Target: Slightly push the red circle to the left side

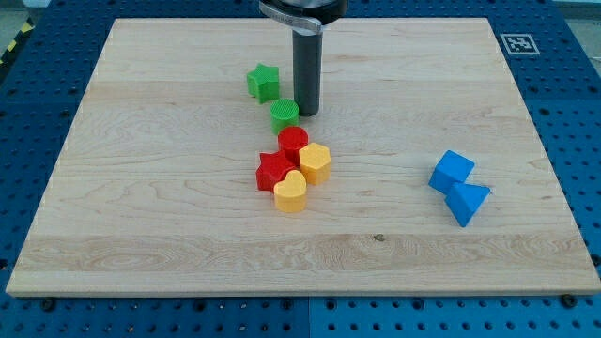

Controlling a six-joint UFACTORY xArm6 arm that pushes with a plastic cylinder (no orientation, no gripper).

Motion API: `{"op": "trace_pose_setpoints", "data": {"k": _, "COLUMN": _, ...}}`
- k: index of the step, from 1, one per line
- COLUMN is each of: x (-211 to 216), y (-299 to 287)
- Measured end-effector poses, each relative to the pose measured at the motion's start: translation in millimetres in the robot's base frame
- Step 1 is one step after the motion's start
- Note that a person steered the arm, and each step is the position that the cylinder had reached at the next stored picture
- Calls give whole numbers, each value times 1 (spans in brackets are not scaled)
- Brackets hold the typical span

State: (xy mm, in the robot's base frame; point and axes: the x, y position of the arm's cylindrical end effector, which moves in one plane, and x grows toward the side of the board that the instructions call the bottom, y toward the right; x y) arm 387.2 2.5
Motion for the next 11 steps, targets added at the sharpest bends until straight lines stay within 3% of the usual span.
{"op": "trace_pose_setpoints", "data": {"k": 2, "x": 18, "y": 35}}
{"op": "trace_pose_setpoints", "data": {"k": 5, "x": 74, "y": 27}}
{"op": "trace_pose_setpoints", "data": {"k": 11, "x": 71, "y": -22}}
